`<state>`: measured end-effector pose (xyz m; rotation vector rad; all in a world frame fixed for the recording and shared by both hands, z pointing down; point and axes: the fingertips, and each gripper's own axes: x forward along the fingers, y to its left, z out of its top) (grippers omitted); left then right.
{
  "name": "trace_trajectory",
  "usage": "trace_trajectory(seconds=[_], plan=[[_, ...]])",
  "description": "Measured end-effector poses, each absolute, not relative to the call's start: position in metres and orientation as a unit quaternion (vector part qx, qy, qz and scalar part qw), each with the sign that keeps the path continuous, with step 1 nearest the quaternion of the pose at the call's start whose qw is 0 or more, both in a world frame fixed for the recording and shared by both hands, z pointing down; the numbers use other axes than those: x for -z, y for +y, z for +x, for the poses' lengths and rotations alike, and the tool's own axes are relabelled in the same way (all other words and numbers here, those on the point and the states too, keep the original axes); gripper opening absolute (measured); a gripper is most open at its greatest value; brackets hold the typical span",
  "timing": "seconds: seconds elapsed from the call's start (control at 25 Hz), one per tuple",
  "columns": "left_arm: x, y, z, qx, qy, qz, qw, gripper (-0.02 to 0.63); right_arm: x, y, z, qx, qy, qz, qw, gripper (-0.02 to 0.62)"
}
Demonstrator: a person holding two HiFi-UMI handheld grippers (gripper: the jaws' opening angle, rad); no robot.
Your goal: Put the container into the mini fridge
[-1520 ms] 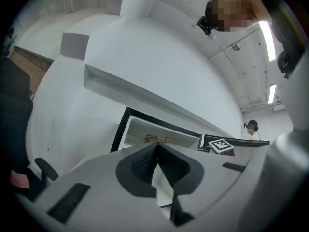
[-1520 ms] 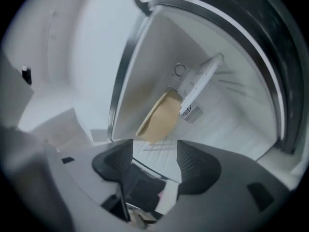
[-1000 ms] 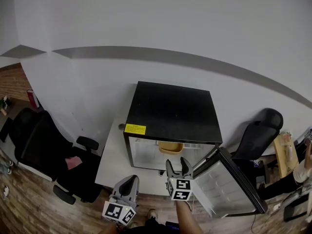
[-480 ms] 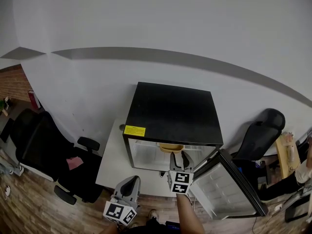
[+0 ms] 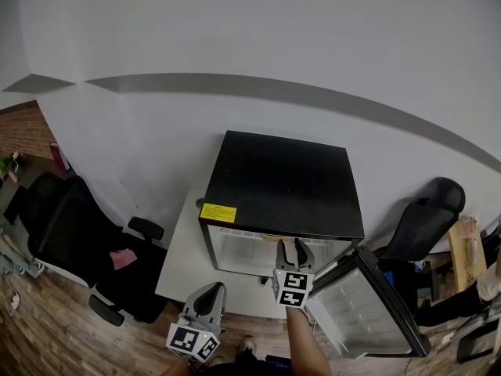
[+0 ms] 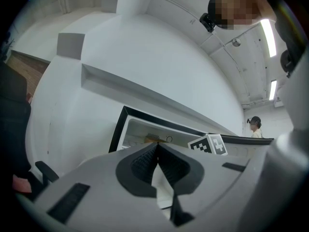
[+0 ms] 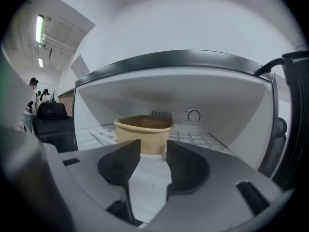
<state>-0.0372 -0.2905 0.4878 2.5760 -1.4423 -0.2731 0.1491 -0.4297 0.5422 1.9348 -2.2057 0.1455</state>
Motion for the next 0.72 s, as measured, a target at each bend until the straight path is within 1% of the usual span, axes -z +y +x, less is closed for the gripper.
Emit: trace_trajectory(seconds=[0.24, 0.48, 0.6, 0.72], plan=[[-0.491, -0.288, -0.042, 0.093, -0.487, 0.864, 0.089, 0.008, -0.542, -0.431, 0.148, -0.050, -0.746, 0.656, 0.100, 0.175], [-0.485, -0.274, -0.050, 0.094, -0.485, 0.865, 0.085, 0.008, -0.536, -0.403, 0.145, -0.051, -0.745, 0.658, 0.096, 0.166], [-0.484, -0.260, -0.055, 0.096, -0.481, 0.868, 0.080, 0.008, -0.530, -0.373, 0.143, -0.057, -0.746, 0.658, 0.086, 0.118], [-0.481, -0.242, -0.062, 0.096, -0.477, 0.870, 0.074, 0.008, -0.524, -0.334, 0.139, -0.069, -0.747, 0.658, 0.072, 0.057]])
